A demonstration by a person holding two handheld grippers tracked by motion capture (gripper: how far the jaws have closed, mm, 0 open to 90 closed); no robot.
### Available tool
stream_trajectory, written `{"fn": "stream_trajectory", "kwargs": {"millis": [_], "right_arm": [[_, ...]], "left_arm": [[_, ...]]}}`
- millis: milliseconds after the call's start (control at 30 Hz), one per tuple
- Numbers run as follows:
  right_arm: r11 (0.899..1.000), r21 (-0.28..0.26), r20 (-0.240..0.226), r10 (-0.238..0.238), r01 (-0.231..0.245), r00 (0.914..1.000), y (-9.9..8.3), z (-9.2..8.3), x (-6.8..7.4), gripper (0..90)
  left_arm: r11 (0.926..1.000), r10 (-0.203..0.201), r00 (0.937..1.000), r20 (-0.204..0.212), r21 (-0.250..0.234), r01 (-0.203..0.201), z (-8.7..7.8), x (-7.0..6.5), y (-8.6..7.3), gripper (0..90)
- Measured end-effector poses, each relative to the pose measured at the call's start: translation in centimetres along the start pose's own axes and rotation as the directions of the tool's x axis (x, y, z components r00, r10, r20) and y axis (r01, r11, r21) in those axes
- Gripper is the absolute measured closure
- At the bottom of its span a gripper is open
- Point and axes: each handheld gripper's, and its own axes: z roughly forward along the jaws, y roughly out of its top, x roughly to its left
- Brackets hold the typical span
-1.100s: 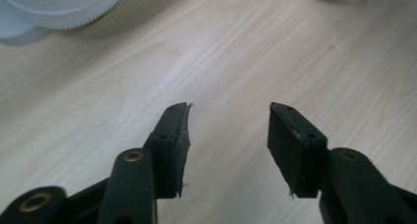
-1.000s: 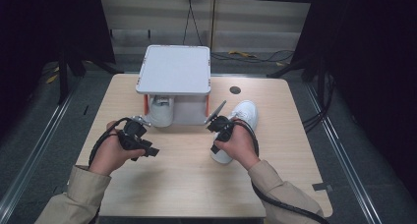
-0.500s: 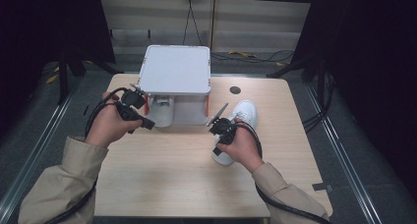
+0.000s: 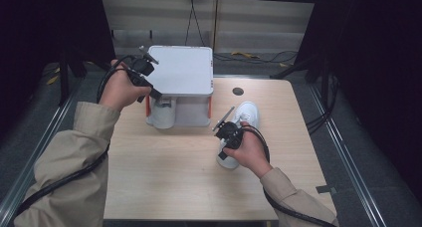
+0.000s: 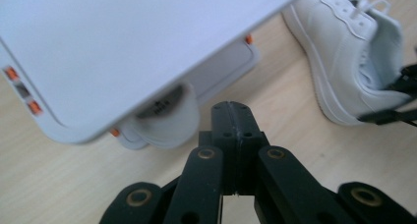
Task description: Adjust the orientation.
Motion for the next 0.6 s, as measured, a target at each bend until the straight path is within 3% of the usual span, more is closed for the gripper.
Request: {"fn": "stream_trajectory", "kwargs": {"millis": [167,333,500,533,600], "right_arm": [[1.000,0.002,-0.003,-0.007,0.007,1.0000,0.0,0.0,0.0,75.1],[1.000,0.003,-0.006,-0.012,0.012,0.9999,0.0,0.0,-0.1,75.3],[1.000,0.010,0.022,-0.030,0.030,0.9993,-0.1,-0.2,0.2,75.0],[1.000,0.010,0.021,-0.030,0.030,0.9993,-0.2,-0.4,0.2,75.0],[0.999,0.001,0.026,-0.039,0.039,0.9989,-0.3,-0.6,0.2,74.7]], "left_arm": [[0.9989,-0.027,0.9995,-0.013,-0.038,0.027,0.9,0.9,1.4,90.0],[0.9947,-0.066,0.9976,-0.023,-0.081,0.063,2.3,2.0,1.7,90.0],[0.9931,-0.104,0.9943,-0.021,-0.055,0.103,3.7,3.0,1.1,90.0],[0.9911,-0.112,0.9937,-0.006,-0.073,0.111,3.8,3.1,1.0,90.0],[0.9912,-0.112,0.9937,-0.015,-0.074,0.110,3.8,3.2,1.0,90.0]]}}
